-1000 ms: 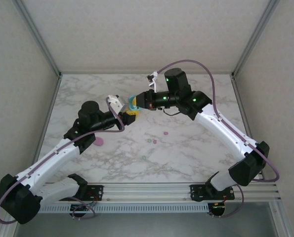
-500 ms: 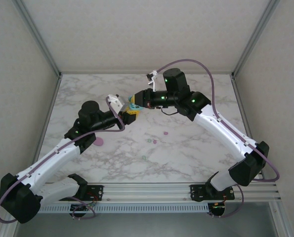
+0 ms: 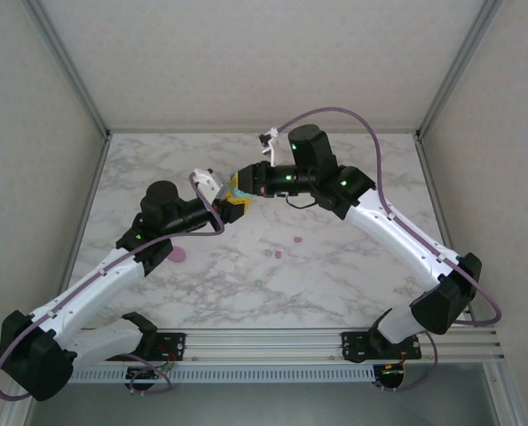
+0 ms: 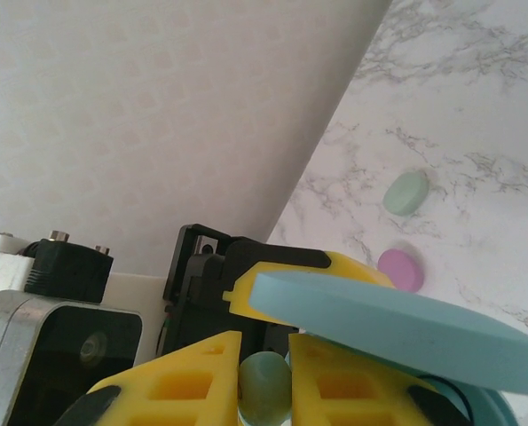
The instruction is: Insert wireless bluetooth earbuds into charging case
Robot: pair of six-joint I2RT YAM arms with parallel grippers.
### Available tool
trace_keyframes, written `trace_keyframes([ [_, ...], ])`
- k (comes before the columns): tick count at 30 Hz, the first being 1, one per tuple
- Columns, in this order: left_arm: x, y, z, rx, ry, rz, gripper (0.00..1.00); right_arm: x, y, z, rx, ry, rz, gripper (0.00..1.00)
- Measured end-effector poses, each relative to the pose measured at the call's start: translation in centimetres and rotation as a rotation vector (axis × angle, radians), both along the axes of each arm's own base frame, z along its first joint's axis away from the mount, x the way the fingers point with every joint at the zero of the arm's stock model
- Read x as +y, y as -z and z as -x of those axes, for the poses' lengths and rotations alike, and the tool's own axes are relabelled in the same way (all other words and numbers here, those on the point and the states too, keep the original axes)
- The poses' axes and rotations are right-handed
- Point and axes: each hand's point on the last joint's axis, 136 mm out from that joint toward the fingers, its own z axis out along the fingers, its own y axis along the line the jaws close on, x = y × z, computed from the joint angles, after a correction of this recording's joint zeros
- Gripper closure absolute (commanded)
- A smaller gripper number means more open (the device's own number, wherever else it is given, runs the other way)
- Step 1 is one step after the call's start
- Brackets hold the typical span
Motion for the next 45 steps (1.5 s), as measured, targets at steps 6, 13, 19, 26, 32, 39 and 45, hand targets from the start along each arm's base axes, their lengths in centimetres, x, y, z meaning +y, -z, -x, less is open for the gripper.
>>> trace_keyframes([
  [6, 0.0, 0.3, -0.1, 0.008, -0.004, -0.006, 0.71, -0.1, 0.5, -0.3, -0.016, 0.028, 0.034, 0.81],
  [13, 0.0, 0.3, -0.1, 0.01, -0.003, -0.007, 0.71, -0.2, 0.6, -0.3, -0.03, 0.037, 0.056, 0.78],
  [19, 0.0, 0.3, -0.1, 0.01, -0.003, -0.007, 0.72, -0.4, 0.4, -0.5, -0.034, 0.055, 0.069, 0.74],
  [26, -0.1, 0.3, -0.1, 0.009, -0.003, -0.007, 0.71, -0.7, 0.2, -0.6, -0.041, 0.072, 0.087, 0.7],
  [32, -0.1, 0.3, -0.1, 0.009, -0.003, -0.007, 0.71, -1.0, 0.1, -0.7, -0.051, 0.079, 0.102, 0.67],
  [39, -0.1, 0.3, -0.1, 0.007, -0.002, -0.005, 0.71, -1.1, -0.5, -1.0, -0.067, 0.092, 0.101, 0.64],
  [45, 0.0, 0.1, 0.0, 0.004, -0.003, -0.003, 0.72, -1.0, -0.6, -1.0, -0.067, 0.091, 0.1, 0.62],
])
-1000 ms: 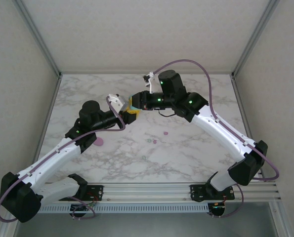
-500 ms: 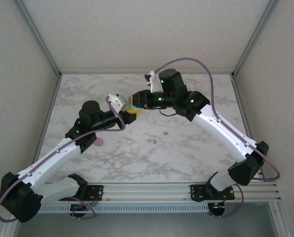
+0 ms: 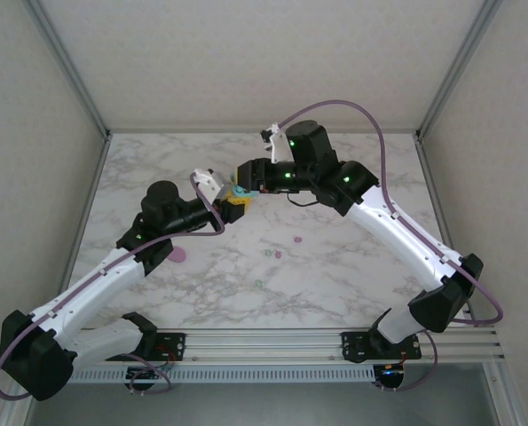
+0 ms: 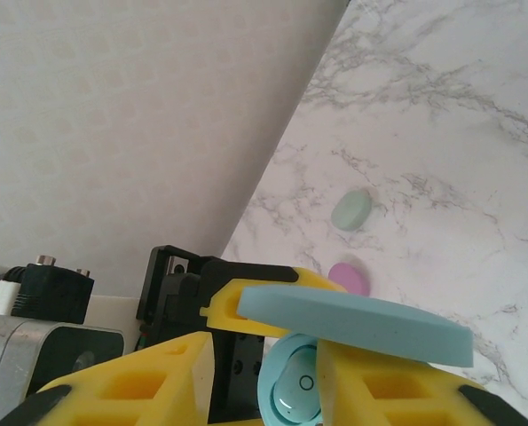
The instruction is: Insert wireless bluetooth earbuds into charging case
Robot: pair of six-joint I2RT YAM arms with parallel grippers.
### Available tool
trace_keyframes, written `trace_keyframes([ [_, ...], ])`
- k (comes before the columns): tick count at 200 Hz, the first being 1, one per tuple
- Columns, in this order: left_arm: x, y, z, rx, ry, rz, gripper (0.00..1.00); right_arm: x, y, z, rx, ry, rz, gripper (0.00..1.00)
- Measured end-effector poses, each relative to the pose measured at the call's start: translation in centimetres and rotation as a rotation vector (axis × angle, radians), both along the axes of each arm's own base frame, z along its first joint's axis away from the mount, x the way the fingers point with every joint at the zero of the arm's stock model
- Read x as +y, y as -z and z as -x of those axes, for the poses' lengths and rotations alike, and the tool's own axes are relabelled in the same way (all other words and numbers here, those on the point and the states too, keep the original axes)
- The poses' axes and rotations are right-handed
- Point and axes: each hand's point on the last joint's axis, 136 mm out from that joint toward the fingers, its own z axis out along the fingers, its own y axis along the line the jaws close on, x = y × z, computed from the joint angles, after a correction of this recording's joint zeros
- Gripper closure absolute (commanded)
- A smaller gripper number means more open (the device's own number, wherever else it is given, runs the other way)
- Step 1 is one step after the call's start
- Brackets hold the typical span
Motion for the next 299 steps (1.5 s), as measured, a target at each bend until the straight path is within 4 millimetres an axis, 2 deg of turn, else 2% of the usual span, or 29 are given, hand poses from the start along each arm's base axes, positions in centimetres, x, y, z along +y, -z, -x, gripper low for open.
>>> trace_keyframes([
  [24, 0.1, -0.3, 0.1, -0.006, 0.0, 0.004, 0.72, -0.1, -0.3, 0.1, -0.012, -0.001, -0.001, 0.61],
  [43, 0.1, -0.3, 0.2, -0.008, 0.0, 0.004, 0.71, -1.1, -1.2, 0.1, -0.057, 0.027, 0.002, 0.6],
  [77, 0.1, 0.1, 0.4, 0.003, 0.01, -0.009, 0.71, -4.8, -3.8, 0.4, -0.158, 0.137, 0.004, 0.58],
  [101, -0.1, 0.5, 0.9, 0.016, 0.03, -0.02, 0.71, -6.5, -4.8, -0.8, -0.171, 0.203, 0.0, 0.56],
  [123, -0.4, 0.5, 1.3, 0.019, 0.053, -0.03, 0.71, -6.3, -3.9, -2.9, -0.135, 0.224, 0.037, 0.53],
  [137, -0.5, 0.2, 1.6, 0.011, 0.066, -0.031, 0.71, -5.1, -2.6, -4.0, -0.095, 0.205, 0.065, 0.5],
  [174, -0.7, -0.9, 2.1, -0.008, 0.087, -0.026, 0.71, -2.9, 1.2, -4.8, 0.011, 0.141, 0.126, 0.47],
  [203, -0.8, -0.7, 2.3, -0.003, 0.09, -0.032, 0.71, -2.5, 1.8, -4.3, 0.044, 0.091, 0.14, 0.47],
  [235, -0.7, -0.9, 2.0, -0.003, 0.072, -0.027, 0.71, -2.2, 2.0, -2.7, 0.068, 0.013, 0.121, 0.44],
  [266, -0.7, -1.2, 2.0, -0.007, 0.07, -0.017, 0.71, -2.9, 2.3, -0.7, 0.108, -0.029, 0.066, 0.4],
  [299, -0.8, -1.7, 2.0, -0.024, 0.072, -0.002, 0.71, -4.1, 2.2, 0.0, 0.183, -0.041, -0.053, 0.38],
])
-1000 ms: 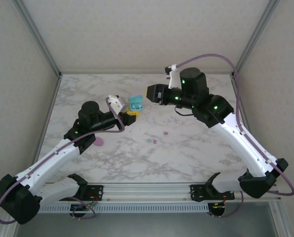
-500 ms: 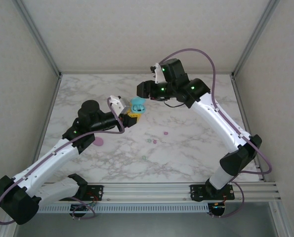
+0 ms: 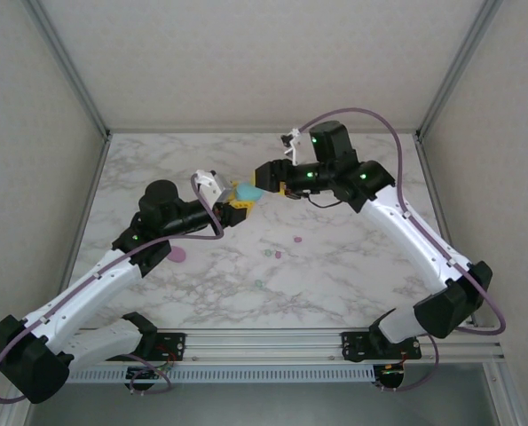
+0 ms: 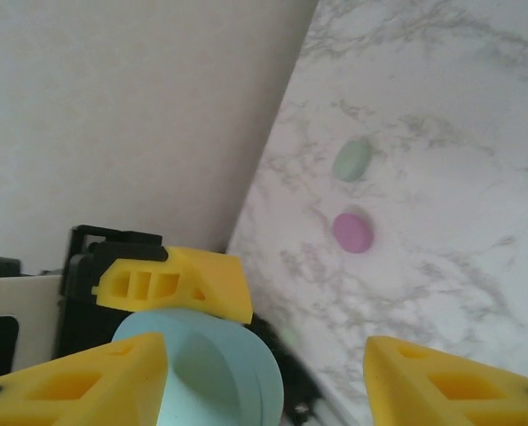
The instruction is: Insert wireless bluetooth earbuds into charging case
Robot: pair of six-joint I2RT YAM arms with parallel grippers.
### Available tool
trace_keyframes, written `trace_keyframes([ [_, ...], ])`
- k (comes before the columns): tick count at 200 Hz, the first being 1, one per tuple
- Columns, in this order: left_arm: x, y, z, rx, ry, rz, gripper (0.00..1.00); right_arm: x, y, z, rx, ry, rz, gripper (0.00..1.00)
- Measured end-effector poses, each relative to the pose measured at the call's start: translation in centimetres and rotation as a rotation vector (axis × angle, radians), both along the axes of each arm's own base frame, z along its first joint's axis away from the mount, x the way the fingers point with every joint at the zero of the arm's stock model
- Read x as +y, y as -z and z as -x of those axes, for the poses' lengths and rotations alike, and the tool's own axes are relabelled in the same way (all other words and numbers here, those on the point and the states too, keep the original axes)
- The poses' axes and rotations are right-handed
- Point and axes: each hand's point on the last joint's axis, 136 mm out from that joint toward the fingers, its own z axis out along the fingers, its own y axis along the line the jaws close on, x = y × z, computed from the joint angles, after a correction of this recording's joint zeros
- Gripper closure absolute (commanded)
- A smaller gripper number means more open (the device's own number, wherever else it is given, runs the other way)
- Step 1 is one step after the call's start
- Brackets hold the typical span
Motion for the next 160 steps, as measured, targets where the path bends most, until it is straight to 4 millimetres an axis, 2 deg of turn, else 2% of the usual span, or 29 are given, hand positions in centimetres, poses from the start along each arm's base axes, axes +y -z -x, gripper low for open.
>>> trace_keyframes([
  [28, 0.0, -0.5, 0.0, -0.007, -0.001, 0.016, 0.7, 0.6, -0.3, 0.4, 0.074, -0.037, -0.103, 0.38],
  [74, -0.1, -1.4, -0.2, -0.013, -0.003, 0.043, 0.7, 1.7, -1.4, 1.3, 0.144, -0.113, -0.226, 0.45],
  [104, -0.3, -1.1, -0.5, 0.011, -0.006, 0.045, 0.71, 2.1, -1.4, 1.6, 0.175, -0.145, -0.284, 0.47],
  [123, -0.4, -1.2, -0.7, 0.015, -0.006, 0.052, 0.71, 2.2, -1.5, 1.8, 0.193, -0.16, -0.308, 0.6],
  [160, -0.4, -1.8, -0.7, 0.003, -0.01, 0.068, 0.7, 2.2, -2.2, 1.7, 0.182, -0.17, -0.337, 0.59],
])
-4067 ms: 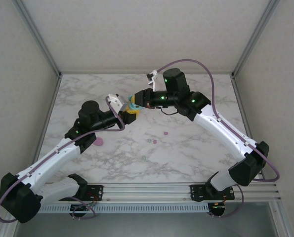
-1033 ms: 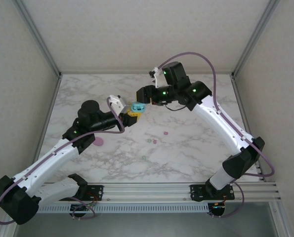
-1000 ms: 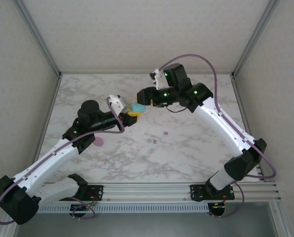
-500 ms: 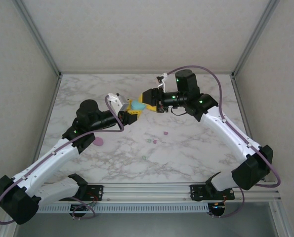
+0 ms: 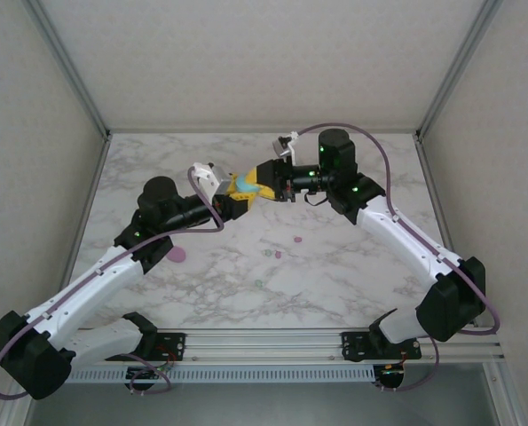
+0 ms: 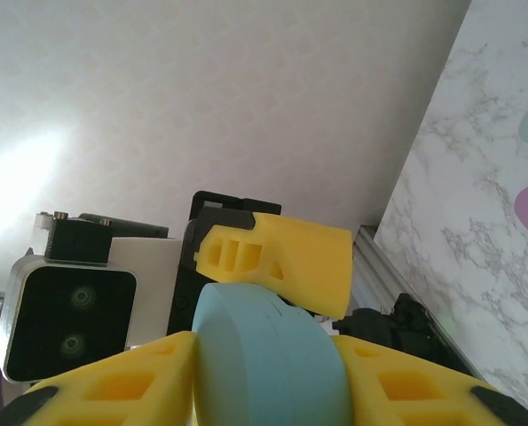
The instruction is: Insert wireless bluetooth earbuds into charging case
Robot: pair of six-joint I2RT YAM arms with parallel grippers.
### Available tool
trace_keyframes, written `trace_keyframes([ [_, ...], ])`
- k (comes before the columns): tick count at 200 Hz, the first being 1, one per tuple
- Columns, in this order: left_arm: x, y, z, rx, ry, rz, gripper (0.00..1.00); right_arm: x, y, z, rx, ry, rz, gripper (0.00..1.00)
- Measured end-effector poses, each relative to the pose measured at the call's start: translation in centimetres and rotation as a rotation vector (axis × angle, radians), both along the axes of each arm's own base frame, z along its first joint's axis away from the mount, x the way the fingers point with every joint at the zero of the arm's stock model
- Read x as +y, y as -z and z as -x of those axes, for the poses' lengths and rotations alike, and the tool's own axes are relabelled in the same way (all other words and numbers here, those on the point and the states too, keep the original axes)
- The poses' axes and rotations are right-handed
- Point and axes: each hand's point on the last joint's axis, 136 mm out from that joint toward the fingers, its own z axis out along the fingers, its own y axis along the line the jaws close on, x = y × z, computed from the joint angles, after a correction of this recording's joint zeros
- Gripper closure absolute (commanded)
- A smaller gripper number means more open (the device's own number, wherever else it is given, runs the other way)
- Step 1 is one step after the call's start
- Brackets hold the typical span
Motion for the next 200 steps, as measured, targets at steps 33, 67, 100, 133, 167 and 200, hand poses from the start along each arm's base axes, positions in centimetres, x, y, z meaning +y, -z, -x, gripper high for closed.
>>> trace_keyframes([
  [33, -0.1, 0.0, -0.2, 0.0, -0.003, 0.0, 0.7, -0.1, 0.0, -0.2, -0.001, 0.007, -0.002, 0.64],
  [67, -0.1, 0.0, -0.3, -0.002, -0.003, -0.004, 0.65, -0.2, 0.0, -0.3, -0.001, 0.016, -0.002, 0.73],
  [100, -0.1, 0.7, -0.5, 0.008, -0.01, -0.035, 0.56, -0.3, 0.5, -0.6, 0.007, 0.036, -0.003, 0.75],
  [133, -0.2, 1.8, -0.9, 0.021, -0.021, -0.074, 0.51, -0.6, 1.7, -1.2, 0.031, 0.076, 0.012, 0.78],
  [167, -0.3, 2.6, -1.3, 0.036, -0.03, -0.093, 0.45, -0.9, 3.2, -1.8, 0.072, 0.119, 0.031, 0.79],
  [200, -0.2, 2.9, -1.6, 0.031, -0.041, -0.107, 0.38, -1.5, 3.9, -2.7, 0.084, 0.164, 0.037, 0.8],
])
